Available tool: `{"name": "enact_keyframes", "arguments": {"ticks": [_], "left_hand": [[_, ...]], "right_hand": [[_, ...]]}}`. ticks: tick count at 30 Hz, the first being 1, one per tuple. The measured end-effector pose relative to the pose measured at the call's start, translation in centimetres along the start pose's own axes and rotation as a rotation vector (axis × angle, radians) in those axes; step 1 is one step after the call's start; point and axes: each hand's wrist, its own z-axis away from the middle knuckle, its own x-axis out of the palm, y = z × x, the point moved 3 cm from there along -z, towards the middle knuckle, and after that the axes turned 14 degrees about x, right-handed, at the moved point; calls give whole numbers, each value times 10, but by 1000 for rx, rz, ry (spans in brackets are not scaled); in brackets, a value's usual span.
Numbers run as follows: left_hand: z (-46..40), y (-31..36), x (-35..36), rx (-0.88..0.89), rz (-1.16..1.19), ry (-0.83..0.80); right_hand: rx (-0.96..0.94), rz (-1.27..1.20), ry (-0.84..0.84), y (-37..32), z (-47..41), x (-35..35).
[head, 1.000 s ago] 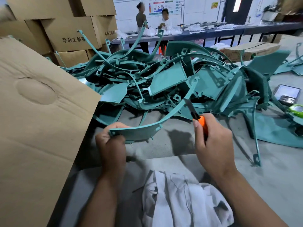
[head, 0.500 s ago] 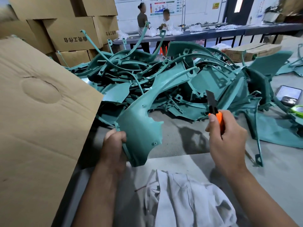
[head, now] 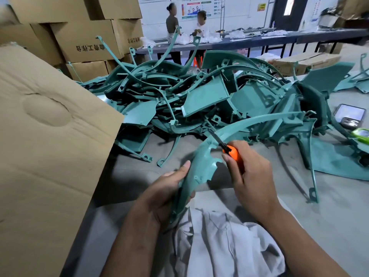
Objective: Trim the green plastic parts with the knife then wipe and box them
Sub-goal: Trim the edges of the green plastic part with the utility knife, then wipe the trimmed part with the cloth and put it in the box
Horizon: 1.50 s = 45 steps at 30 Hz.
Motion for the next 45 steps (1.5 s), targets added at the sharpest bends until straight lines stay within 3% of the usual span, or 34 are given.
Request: {"name": "enact_keyframes", "arguments": {"ticks": [4,10,13,17,21,23,25,27,28,30,32,33,38,40,45], "left_hand": [[3,5,-3,-103,156,-99],[3,9,-18,-131,145,-131],[5,13,-23,-135,159,-104],[4,19,-25,-91,232,-8],[3,27,-32,-23,373,49],[3,29,-36,50,320,63],[4,30,-37,156,210,101],[3,32,-36,289,167,139],[4,33,-35,338,165,156],[4,35,-37,382,181,196],[4,36,-39,400,211,239],[4,36,-40,412,207,255],[3,35,-45,470,202,313],[2,35,-46,484,210,357],[-2,29,-38,552,126,370]], "right_hand": [[36,28,79,4,-3,-8],[151,25,321,15,-9,-30],[168,54,454,20,-10,-42],[171,98,458,19,-9,-40],[272,260,112,30,-11,-21],[386,383,-107,34,-10,-11],[378,511,-235,31,-7,-8],[259,331,-362,16,-9,-14],[232,122,-523,7,-8,-17],[207,-182,-1017,-12,-1,-17],[61,-136,-1390,-27,15,-12],[-7,-69,-1444,-30,22,-7],[-83,50,-1098,-35,28,13],[21,14,-980,-31,22,13],[416,-216,-453,-11,9,4]]}}
